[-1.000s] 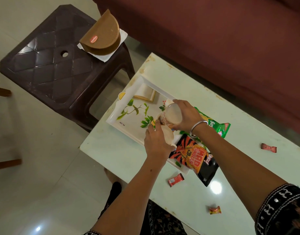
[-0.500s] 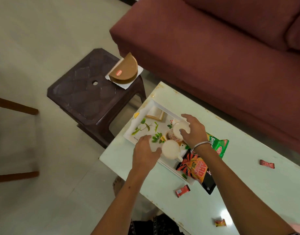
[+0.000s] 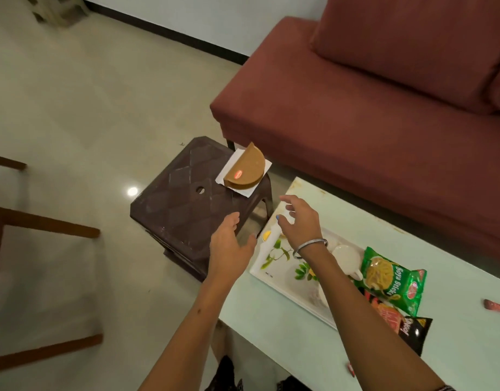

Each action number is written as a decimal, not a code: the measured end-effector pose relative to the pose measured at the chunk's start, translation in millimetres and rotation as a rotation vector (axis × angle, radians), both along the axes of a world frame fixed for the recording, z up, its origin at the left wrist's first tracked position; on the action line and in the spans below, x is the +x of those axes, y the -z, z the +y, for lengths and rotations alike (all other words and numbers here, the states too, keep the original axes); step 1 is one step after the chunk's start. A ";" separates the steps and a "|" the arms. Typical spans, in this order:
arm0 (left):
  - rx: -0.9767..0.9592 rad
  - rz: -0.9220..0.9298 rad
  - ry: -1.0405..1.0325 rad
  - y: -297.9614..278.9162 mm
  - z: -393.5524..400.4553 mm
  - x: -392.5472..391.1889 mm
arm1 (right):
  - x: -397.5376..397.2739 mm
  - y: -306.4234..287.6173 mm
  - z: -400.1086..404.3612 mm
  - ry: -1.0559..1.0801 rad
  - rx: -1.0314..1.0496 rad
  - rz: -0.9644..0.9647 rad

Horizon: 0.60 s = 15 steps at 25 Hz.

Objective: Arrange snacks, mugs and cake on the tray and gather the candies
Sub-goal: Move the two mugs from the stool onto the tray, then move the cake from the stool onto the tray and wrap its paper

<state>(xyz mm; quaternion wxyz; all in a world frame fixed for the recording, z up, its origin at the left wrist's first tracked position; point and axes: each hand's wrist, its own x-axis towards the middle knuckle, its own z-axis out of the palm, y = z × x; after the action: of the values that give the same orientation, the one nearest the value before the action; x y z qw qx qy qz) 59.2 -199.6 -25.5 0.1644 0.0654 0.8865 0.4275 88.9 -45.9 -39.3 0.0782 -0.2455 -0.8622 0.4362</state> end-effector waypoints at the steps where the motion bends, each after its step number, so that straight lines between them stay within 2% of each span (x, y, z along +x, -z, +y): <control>1: -0.004 -0.003 0.017 0.4 -1.9 -12.2 | -12.3 -0.3 -4.7 0.015 0.000 -0.005; 9: -0.114 0.053 0.194 26.3 -5.3 -113.6 | -108.7 32.1 -26.1 0.233 -0.045 -0.053; 15: -0.235 0.067 0.406 57.4 9.3 -166.4 | -157.5 75.5 -7.2 0.778 -0.699 -0.194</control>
<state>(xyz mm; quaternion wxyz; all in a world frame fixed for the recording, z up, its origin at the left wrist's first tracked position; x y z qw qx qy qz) -107.2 -190.4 -83.0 0.2239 0.2368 0.9039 0.2772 -68.6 -53.2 -114.7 0.0675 -0.5978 -0.5140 0.6114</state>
